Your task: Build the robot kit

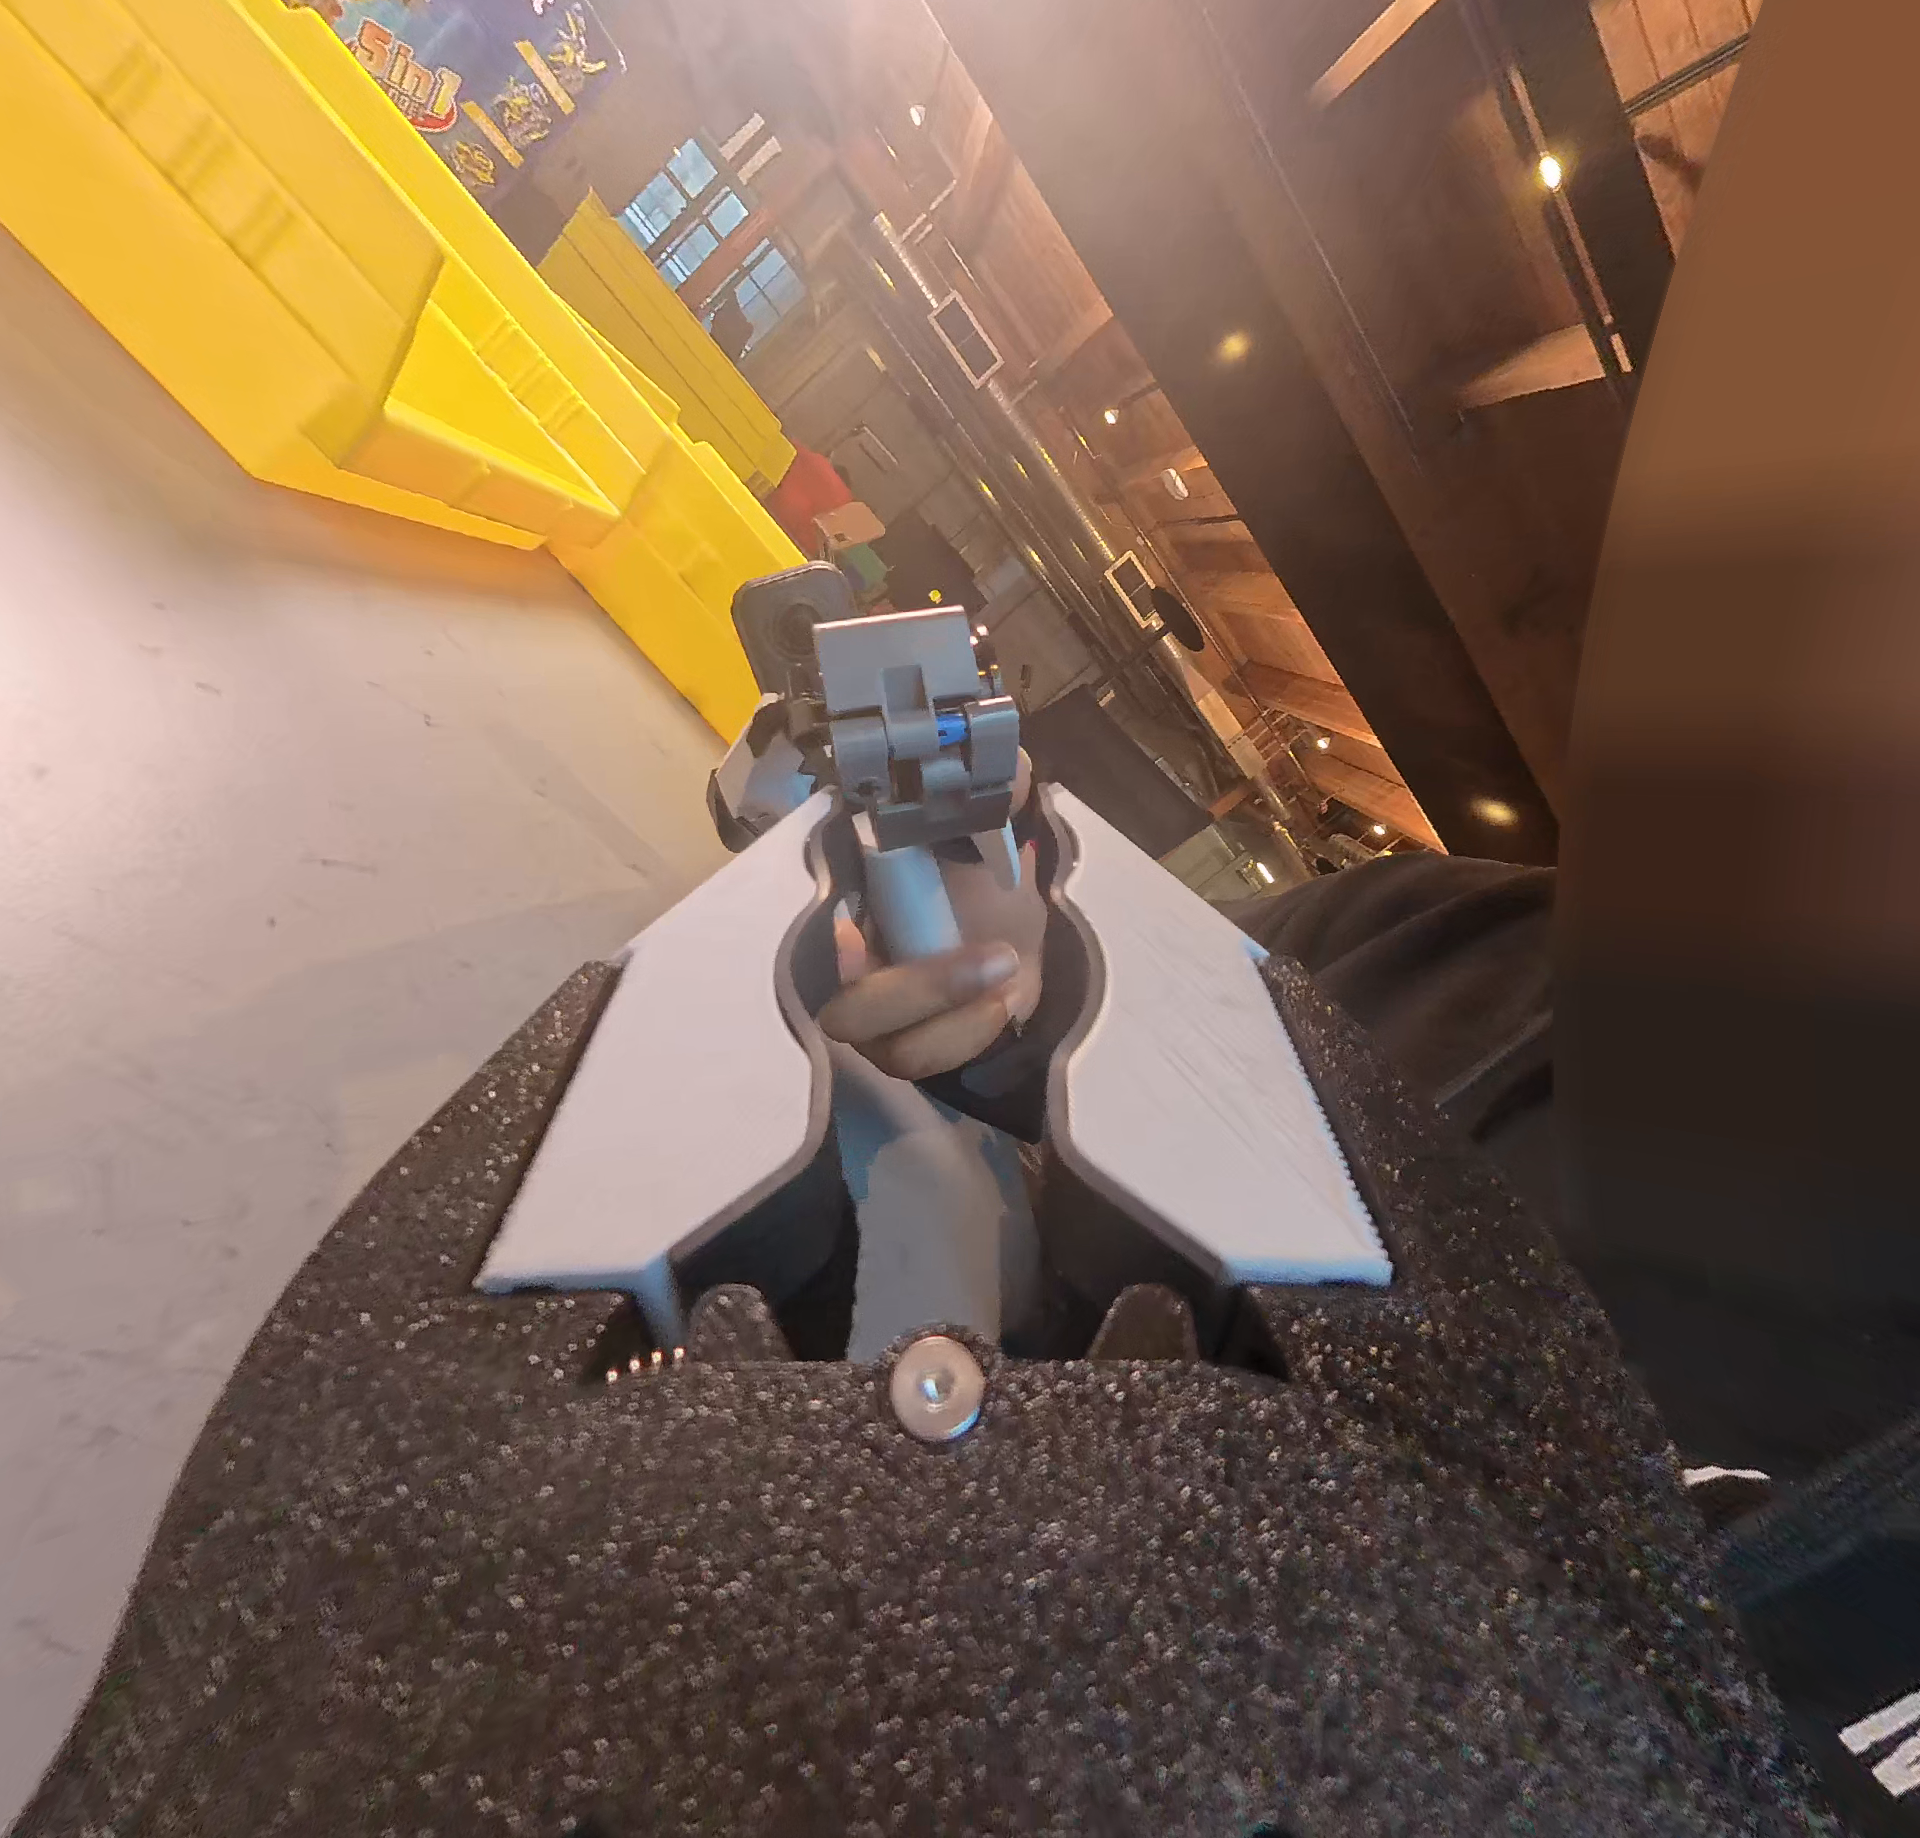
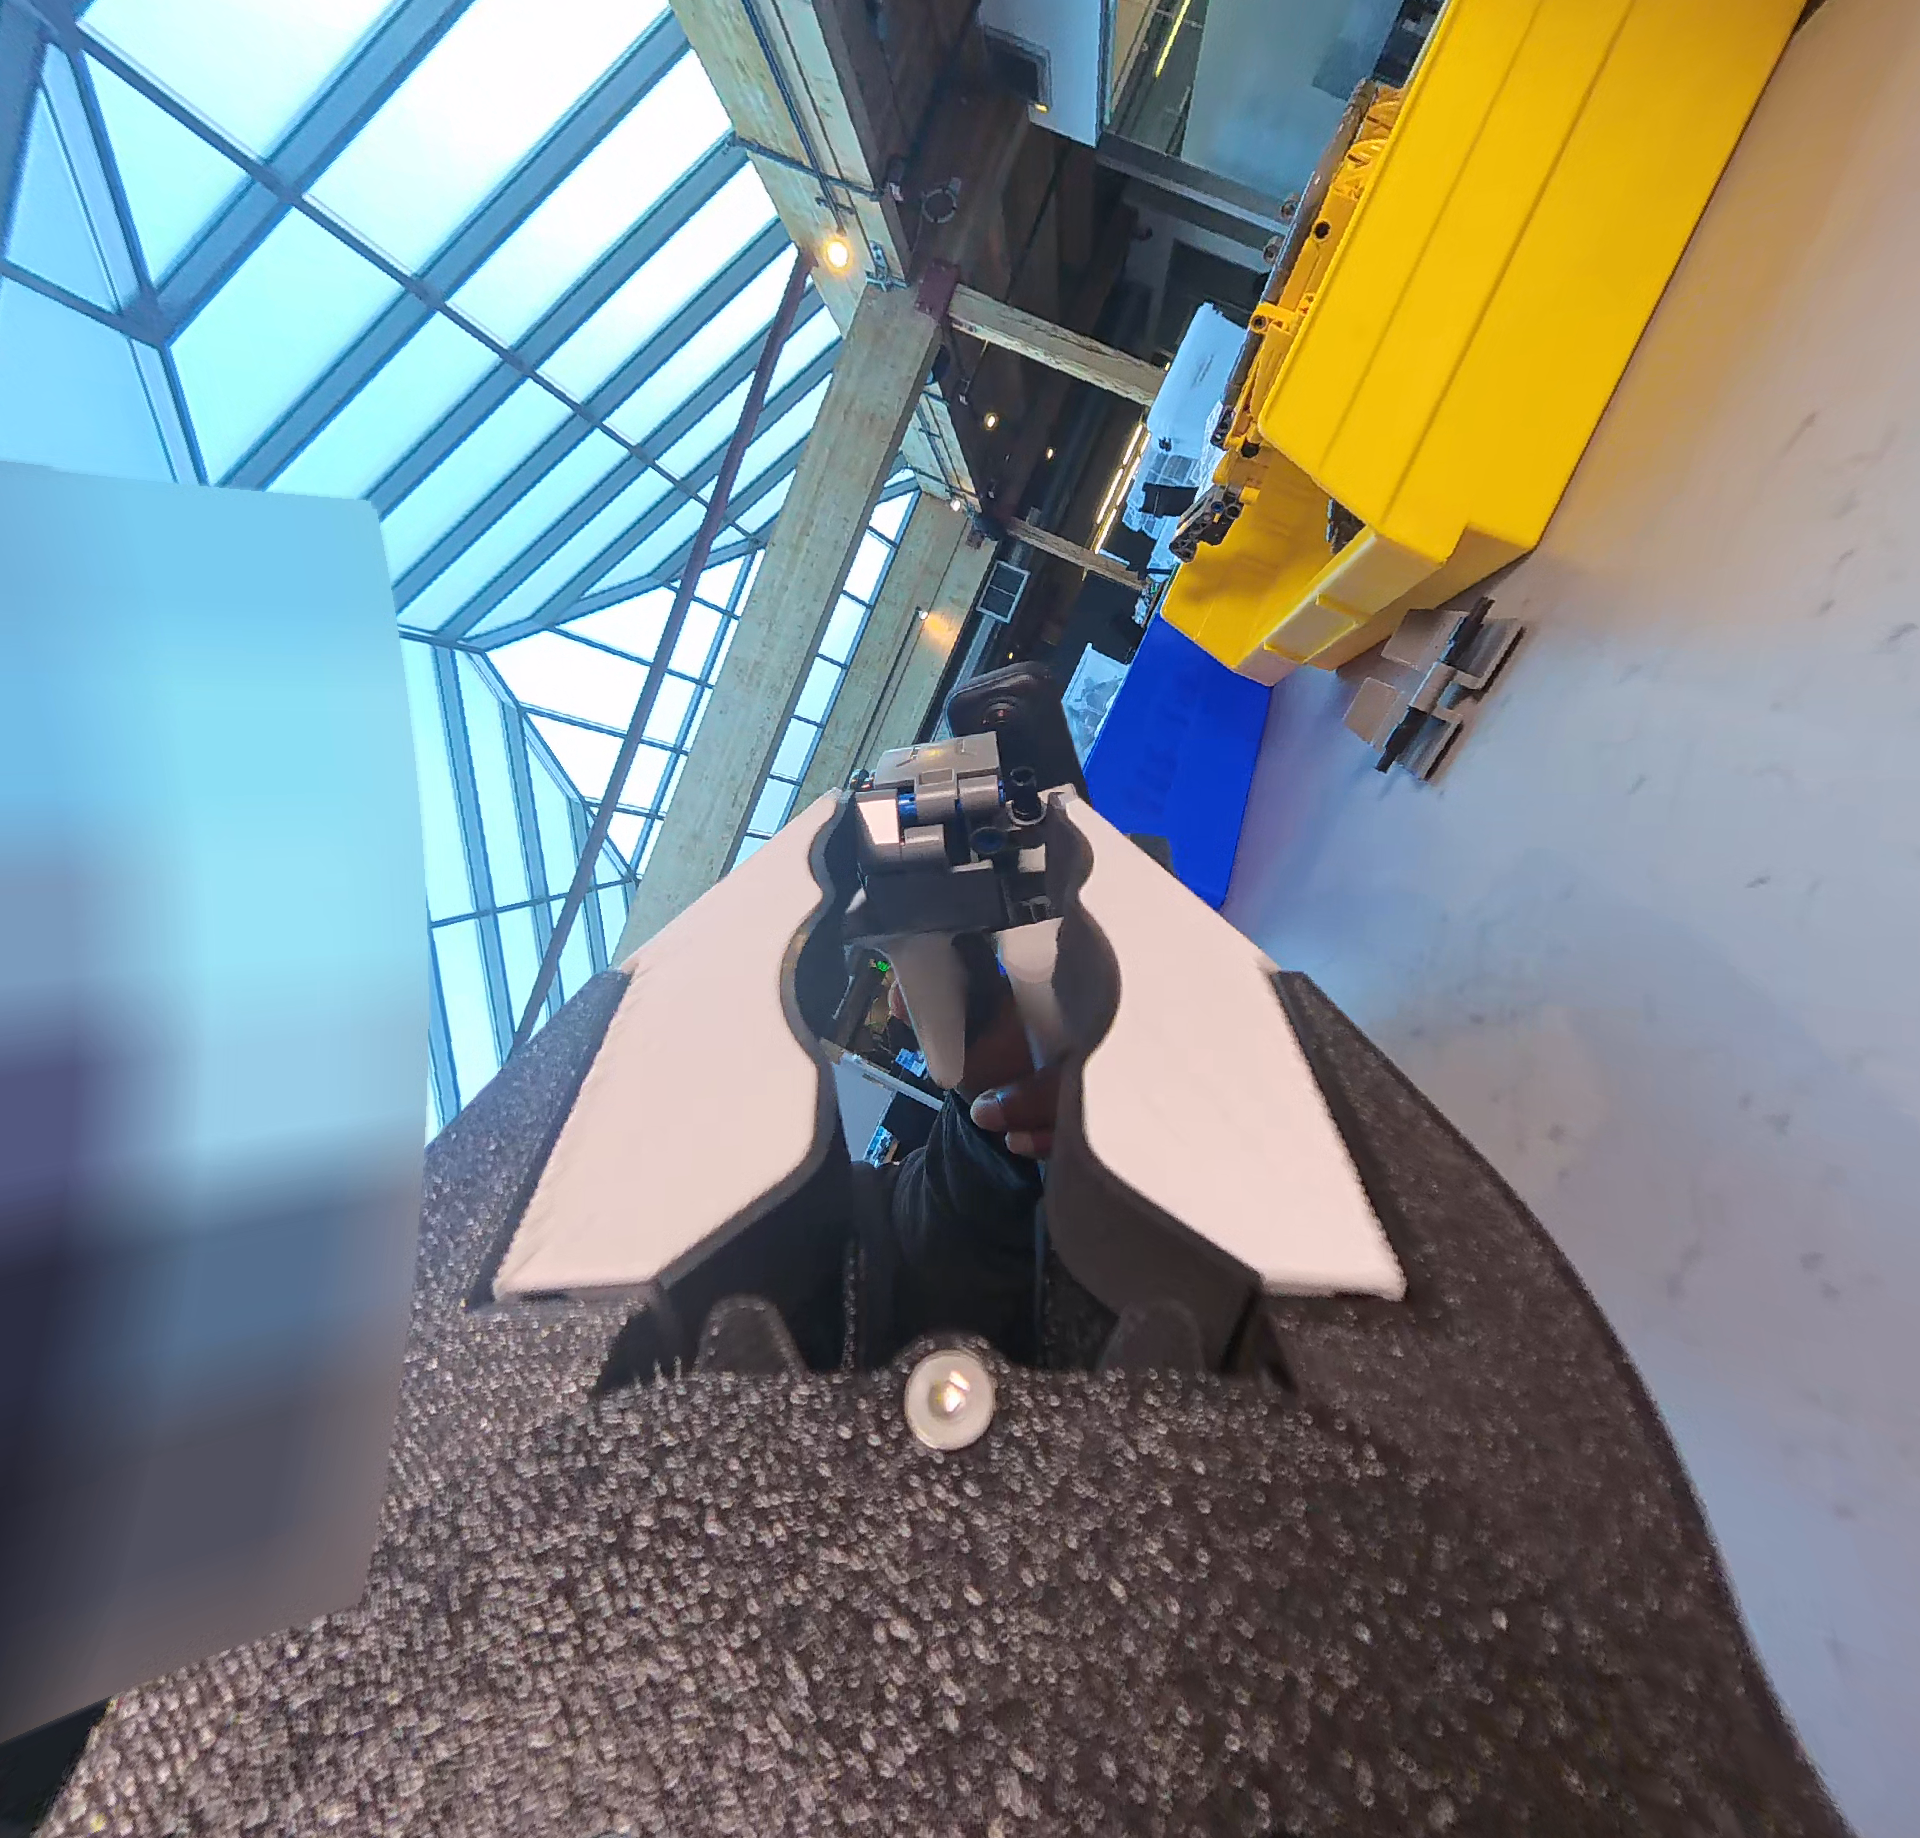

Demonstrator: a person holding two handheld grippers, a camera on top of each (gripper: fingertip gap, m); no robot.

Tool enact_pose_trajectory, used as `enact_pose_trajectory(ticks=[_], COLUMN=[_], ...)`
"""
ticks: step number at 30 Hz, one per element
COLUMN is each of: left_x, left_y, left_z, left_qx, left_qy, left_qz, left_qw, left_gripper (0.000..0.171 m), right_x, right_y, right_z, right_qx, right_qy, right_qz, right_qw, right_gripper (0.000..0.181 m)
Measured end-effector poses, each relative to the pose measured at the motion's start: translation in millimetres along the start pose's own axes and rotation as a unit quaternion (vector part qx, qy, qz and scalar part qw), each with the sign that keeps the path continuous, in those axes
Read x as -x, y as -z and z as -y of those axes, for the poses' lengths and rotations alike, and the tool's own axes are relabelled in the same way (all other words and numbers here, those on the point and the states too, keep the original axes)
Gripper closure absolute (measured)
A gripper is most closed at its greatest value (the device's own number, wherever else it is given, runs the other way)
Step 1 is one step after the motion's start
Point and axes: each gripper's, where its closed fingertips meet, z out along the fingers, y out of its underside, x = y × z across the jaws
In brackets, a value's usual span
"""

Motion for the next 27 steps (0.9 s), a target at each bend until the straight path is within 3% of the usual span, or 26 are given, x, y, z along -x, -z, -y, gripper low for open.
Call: enact_pose_trajectory(ticks=[13,22,27], left_x=[-7.9,1.5,1.3], left_y=[-0.2,6.0,8.4], left_z=[2.1,5.4,4.6], left_qx=[-0.001,-0.009,0.017], left_qy=[-0.008,-0.015,-0.064], left_qz=[-0.017,0.011,0.032], left_qw=[1.000,1.000,0.997], left_gripper=[0.123,0.140,0.140], right_x=[2.1,1.3,1.9], right_y=[0.1,-3.8,-4.0], right_z=[0.4,-9.7,-10.3], right_qx=[0.000,0.029,0.048], right_qy=[0.014,0.087,0.121], right_qz=[0.002,-0.011,-0.010], right_qw=[1.000,0.996,0.992], right_gripper=[0.146,0.146,0.147])
